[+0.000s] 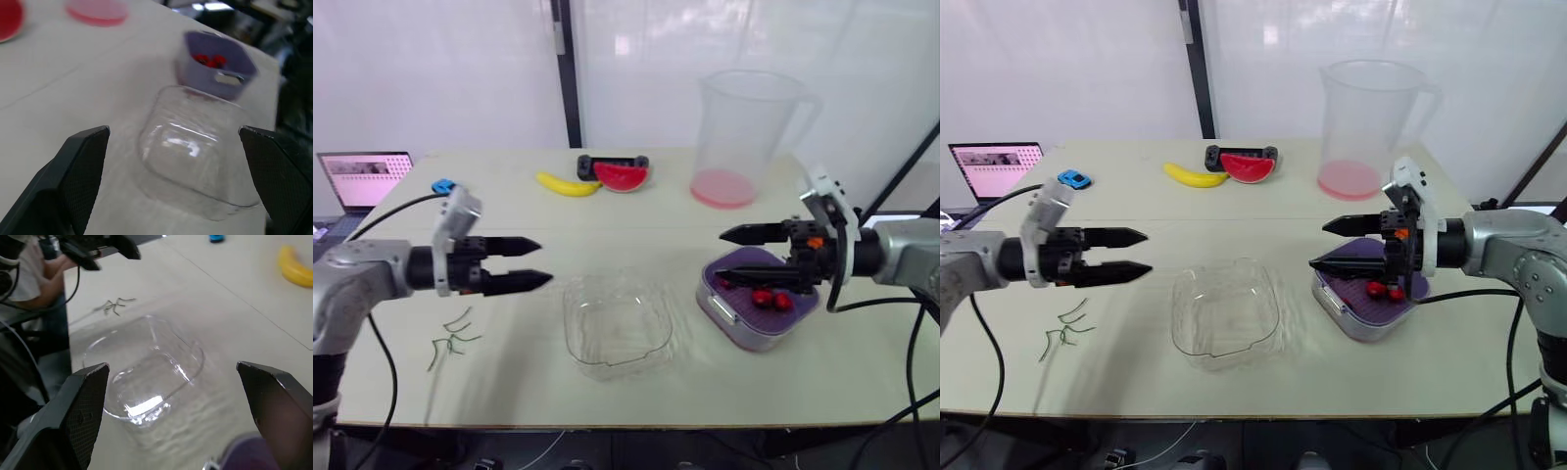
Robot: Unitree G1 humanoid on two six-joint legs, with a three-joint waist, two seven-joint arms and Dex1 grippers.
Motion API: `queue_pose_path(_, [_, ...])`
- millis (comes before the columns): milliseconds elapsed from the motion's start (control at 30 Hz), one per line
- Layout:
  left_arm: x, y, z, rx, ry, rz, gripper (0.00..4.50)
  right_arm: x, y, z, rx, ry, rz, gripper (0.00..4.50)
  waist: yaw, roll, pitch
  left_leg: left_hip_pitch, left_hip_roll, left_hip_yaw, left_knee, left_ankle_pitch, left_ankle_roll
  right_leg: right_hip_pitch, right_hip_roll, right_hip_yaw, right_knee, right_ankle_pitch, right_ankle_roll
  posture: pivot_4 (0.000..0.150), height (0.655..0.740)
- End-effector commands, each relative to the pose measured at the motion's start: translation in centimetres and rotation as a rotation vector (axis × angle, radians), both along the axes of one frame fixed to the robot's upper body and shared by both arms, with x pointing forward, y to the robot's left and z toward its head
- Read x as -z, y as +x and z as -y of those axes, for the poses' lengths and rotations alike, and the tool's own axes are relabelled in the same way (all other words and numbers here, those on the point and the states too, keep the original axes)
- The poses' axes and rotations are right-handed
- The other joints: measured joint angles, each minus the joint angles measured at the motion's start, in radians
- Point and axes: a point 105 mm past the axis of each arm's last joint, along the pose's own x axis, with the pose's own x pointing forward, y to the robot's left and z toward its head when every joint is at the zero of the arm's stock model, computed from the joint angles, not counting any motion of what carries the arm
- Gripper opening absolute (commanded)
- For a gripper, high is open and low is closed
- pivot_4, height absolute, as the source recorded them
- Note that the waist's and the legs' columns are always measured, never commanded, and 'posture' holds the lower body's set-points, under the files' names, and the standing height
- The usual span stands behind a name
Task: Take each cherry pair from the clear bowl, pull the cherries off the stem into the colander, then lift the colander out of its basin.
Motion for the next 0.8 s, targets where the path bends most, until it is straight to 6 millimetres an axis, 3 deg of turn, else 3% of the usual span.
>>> queue_pose_path(33, [-1.8,0.1,1.4,0.087,0.047,0.150,4.43,-0.6,-1.2,1.8,0.103,-0.082,0.077,4.50,0.001,0.000,0.000,0.000,0.000,0.000,0.000,0.000,0.000,0.000,0.001,0.000,0.000,0.000,0.000,0.150,0.7400])
queue_pose_path(267, [-2.9,0.2,3.2,0.257,-0.008,0.099,4.43,1.3,-2.8,6.8,0.452,-0.209,0.118,4.50,0.005,0.000,0.000,0.000,0.000,0.000,0.002,-0.001,0.001,0.002,0.002,-0.001,0.000,0.000,0.000,0.150,0.7400])
queue_pose_path(500, [-2.9,1.1,4.2,0.302,-0.048,0.131,4.43,4.1,-7.1,12.0,0.721,-0.289,0.012,4.50,0.009,-0.001,0.000,0.001,0.000,0.000,0.003,-0.001,0.001,0.007,0.003,-0.003,-0.001,0.000,0.000,0.150,0.7400])
queue_pose_path(667, [-2.7,1.6,4.3,0.301,-0.044,0.145,4.43,4.2,-8.1,11.7,0.745,-0.270,0.017,4.50,0.001,-0.001,0.000,0.007,0.001,-0.001,0.002,-0.001,0.001,0.010,0.003,0.000,-0.001,0.000,0.000,0.150,0.7400])
queue_pose_path(800, [-2.1,1.8,3.9,0.264,-0.047,0.138,4.43,3.2,-6.8,9.2,0.652,-0.222,0.062,4.50,-0.001,-0.001,0.000,0.014,0.001,-0.001,-0.001,-0.001,0.002,0.016,0.003,0.001,-0.004,0.000,0.000,0.150,0.7400])
